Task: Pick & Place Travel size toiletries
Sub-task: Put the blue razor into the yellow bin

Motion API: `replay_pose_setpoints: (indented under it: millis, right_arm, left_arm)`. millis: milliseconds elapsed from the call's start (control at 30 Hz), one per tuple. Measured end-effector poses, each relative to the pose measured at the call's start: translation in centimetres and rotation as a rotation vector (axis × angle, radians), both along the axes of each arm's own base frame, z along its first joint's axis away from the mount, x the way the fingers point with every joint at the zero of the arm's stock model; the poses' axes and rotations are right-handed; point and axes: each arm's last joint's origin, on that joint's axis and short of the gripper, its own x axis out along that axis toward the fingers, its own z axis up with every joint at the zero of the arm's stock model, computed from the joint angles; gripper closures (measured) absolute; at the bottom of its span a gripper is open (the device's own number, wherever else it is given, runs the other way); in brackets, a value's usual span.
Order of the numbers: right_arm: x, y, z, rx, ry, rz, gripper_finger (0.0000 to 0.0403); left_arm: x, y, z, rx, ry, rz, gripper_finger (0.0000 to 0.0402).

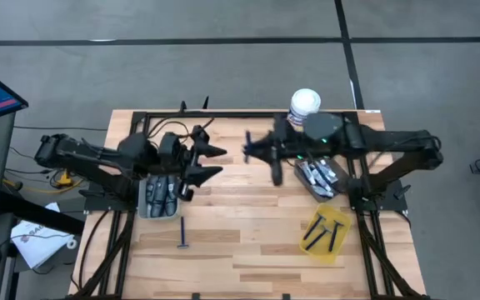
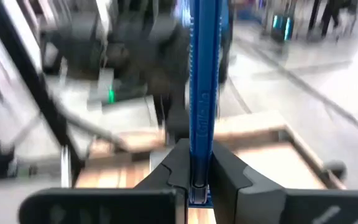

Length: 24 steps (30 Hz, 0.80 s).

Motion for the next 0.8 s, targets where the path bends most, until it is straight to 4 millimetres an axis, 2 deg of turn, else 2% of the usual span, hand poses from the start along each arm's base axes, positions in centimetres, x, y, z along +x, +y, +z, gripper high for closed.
replay_pose_setpoints:
  millis: [133,200,367,500,667,800]
  right_arm:
    - [-4.4,0.4,-0.3,-0.01,0.22,-0.081,0.0379]
    - [-6.5,0.6,-1.3,0.012,0.371,-0.154,0.0379]
    - [-9.7,2.5,-5.4,0.1,0.717,-0.24,0.0379]
    - [-11.0,5.1,-9.8,0.131,0.92,-0.29,0.0379]
    - [-13.2,8.9,-15.4,0.112,1.107,-0.188,0.0379]
    - [-14.6,11.0,-18.6,0.008,1.153,-0.059,0.0379]
  left_arm:
    - [-0.3,-0.5,-1.2,0.004,0.189,-0.024,0.017]
    - [-0.8,-0.6,-2.0,-0.005,0.323,0.009,0.0161]
    - [-1.8,-1.0,-4.6,-0.02,0.637,0.119,0.0158]
    - [-2.2,-1.4,-6.1,-0.088,0.788,0.13,0.0165]
    - [-2.5,-2.4,-7.2,-0.099,0.888,0.105,0.0171]
    - [-2.7,-3.1,-7.6,-0.098,0.927,0.082,0.017]
